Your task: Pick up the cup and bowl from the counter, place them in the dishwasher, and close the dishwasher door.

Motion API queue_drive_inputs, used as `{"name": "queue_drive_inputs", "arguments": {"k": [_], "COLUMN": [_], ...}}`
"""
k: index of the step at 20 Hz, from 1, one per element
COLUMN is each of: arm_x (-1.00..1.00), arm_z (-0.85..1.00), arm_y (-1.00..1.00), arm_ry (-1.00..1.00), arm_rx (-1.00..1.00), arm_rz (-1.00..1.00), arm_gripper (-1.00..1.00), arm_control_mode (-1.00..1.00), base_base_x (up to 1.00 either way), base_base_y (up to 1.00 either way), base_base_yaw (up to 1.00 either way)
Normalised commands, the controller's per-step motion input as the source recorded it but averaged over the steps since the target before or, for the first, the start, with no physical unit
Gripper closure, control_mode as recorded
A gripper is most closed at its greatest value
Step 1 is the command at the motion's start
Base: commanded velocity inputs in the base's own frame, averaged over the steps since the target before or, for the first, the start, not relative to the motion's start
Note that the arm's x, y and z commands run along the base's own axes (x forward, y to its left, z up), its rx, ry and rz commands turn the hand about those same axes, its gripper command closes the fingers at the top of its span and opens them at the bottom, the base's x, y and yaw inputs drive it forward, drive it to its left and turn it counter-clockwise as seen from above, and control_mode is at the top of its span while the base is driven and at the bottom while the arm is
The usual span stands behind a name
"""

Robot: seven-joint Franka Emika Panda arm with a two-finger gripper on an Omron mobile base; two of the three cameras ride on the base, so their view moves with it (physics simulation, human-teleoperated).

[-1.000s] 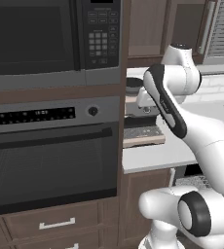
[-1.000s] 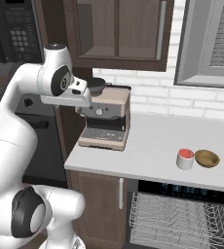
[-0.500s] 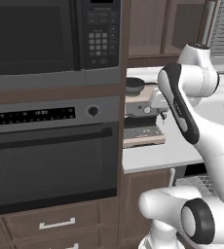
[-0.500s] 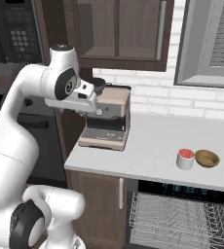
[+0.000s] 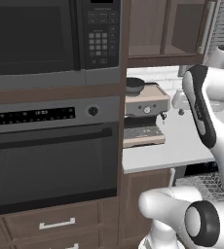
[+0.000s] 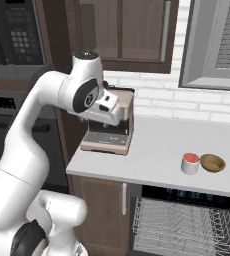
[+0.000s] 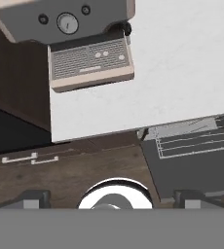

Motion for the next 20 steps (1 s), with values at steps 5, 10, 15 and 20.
{"name": "queue_drive_inputs", "arguments": {"k": [5, 10, 15, 20], "arm_x": [0.05, 0.18, 0.29, 0.54], "arm_z": [0.06, -0.18, -0.52, -0.68], "arm_y": [-0.94, -1.0, -1.0, -0.82], "arm_ry": [0.13, 0.21, 0.19, 0.0], "arm_rx": [0.01, 0.0, 0.0, 0.0], "arm_rz": [-0.02, -0.14, -0.18, 0.0], "arm_gripper": [-1.0, -1.0, -1.0, -1.0], "arm_control_mode": [-1.0, -1.0, -1.0, -1.0], "base_base_x": [0.0, 0.0, 0.0, 0.0], "base_base_y": [0.0, 0.0, 0.0, 0.0], "base_base_yaw": [0.0, 0.0, 0.0, 0.0]}}
